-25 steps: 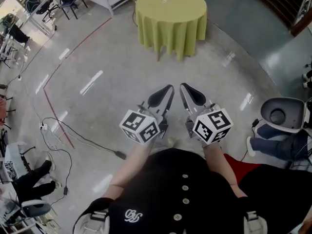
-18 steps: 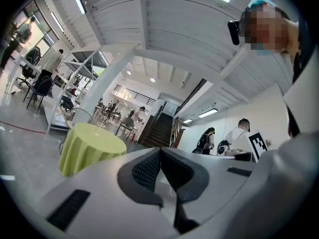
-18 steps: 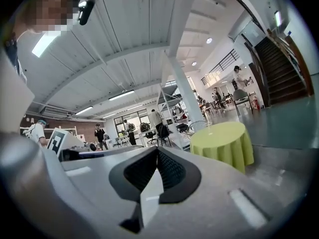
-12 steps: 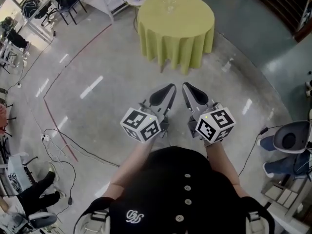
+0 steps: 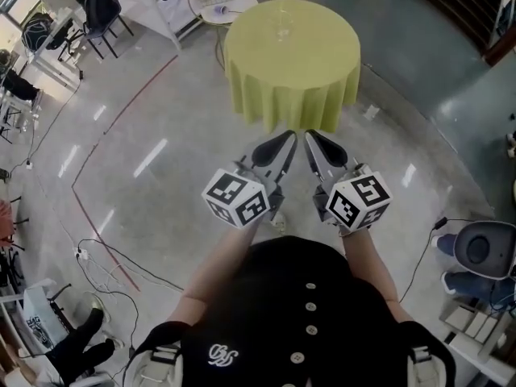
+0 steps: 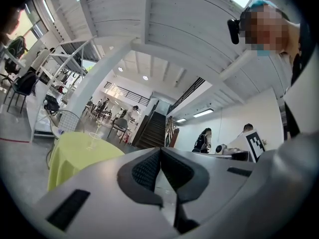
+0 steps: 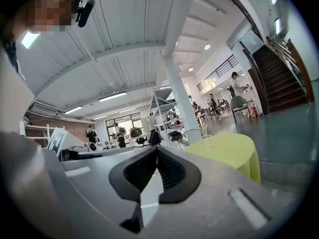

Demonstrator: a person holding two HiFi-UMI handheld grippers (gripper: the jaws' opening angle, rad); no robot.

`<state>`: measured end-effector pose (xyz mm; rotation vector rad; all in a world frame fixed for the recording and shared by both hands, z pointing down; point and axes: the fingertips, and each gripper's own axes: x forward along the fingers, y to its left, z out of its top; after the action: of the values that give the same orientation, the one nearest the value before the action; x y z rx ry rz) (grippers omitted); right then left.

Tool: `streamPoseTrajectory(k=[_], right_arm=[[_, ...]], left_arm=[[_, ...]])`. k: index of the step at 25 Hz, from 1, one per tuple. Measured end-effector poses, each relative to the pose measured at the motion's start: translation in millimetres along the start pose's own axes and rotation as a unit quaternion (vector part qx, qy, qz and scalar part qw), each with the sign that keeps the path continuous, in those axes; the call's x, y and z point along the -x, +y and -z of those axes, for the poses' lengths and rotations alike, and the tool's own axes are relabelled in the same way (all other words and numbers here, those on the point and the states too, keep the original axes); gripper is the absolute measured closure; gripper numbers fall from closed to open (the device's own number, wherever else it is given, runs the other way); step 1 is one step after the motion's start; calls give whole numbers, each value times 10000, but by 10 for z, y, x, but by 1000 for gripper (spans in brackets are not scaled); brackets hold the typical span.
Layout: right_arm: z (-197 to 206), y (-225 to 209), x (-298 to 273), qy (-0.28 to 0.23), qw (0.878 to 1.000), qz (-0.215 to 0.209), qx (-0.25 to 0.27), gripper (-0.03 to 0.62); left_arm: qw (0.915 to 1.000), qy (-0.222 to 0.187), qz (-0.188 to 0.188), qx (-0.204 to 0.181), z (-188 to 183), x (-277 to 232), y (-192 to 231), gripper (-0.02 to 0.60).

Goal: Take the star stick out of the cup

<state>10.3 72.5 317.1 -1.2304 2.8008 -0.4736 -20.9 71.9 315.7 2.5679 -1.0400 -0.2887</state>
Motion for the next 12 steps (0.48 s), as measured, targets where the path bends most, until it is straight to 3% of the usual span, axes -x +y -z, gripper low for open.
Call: streamPoseTrajectory(k=[12], right_arm=[[98,-174,-442,193,9996,158,-127,592]], left_arm=[[9996,141,71,255,6,-115,446,568]])
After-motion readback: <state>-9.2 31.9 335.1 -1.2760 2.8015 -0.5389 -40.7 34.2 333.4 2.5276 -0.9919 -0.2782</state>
